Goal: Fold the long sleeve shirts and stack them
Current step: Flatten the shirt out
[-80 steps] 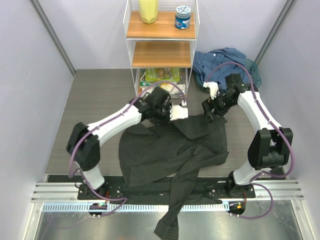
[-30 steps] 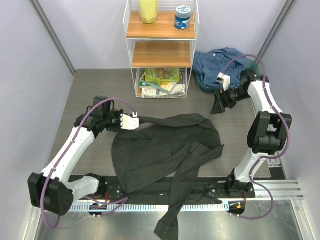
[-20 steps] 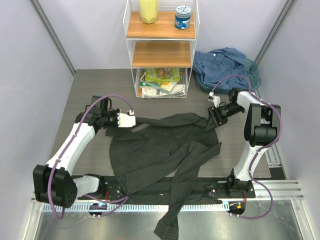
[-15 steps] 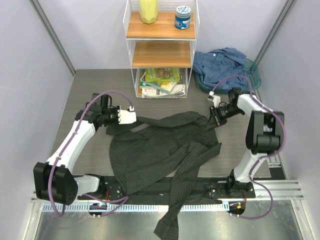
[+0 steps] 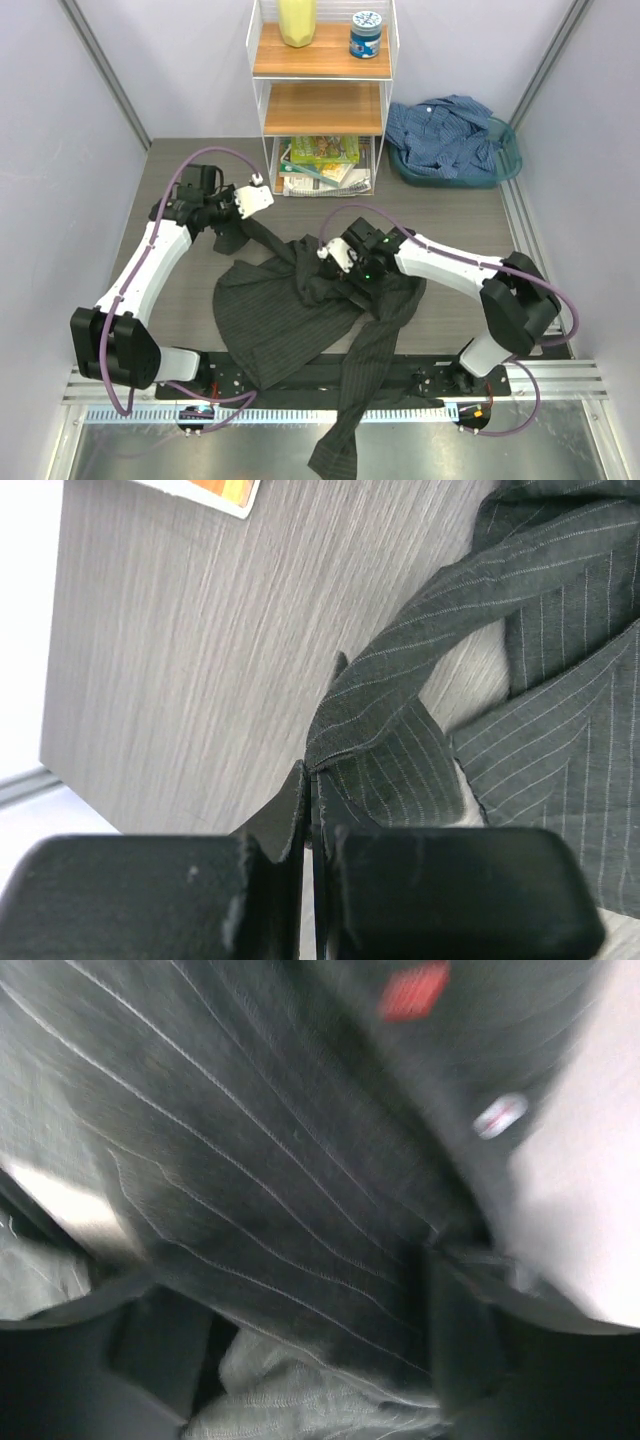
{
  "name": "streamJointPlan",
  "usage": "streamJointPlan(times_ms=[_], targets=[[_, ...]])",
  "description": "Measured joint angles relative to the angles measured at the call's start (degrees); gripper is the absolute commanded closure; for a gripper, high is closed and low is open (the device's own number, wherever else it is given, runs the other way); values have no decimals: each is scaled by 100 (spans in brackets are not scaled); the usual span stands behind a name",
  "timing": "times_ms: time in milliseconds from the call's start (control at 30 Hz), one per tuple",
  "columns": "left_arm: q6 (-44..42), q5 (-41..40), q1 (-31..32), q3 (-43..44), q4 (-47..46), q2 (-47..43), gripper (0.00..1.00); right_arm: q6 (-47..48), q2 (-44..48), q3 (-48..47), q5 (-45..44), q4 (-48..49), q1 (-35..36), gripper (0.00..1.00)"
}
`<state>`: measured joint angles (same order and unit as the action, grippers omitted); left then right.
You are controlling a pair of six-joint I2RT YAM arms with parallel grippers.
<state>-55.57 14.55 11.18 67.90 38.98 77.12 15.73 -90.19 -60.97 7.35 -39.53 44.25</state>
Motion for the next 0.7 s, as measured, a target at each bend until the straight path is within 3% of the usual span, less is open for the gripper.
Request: streamJointPlan(times_ms=[33,133,267,333,467,700], targets=[[35,0,-11,-2,13,-4,100,13,-24,114,42,-142,-20,14],[85,17,-48,-120,28,-63,100,160,490,94,664,-520,-227,33],[9,111,-61,-369,114,-146,100,505,1368,-669,1867,-935,-1025,41],[-35,155,-61,-444,181,-149,100,621,1392,-1106,2184,-922,-1521,50],[-59,208,-68,-525,208,-151,100,684,643,-1606,2302,-815,-1919,51],[-35,216,-70,-546,208,-181,100,726,-911,-1572,2319,-579,-1685,46]])
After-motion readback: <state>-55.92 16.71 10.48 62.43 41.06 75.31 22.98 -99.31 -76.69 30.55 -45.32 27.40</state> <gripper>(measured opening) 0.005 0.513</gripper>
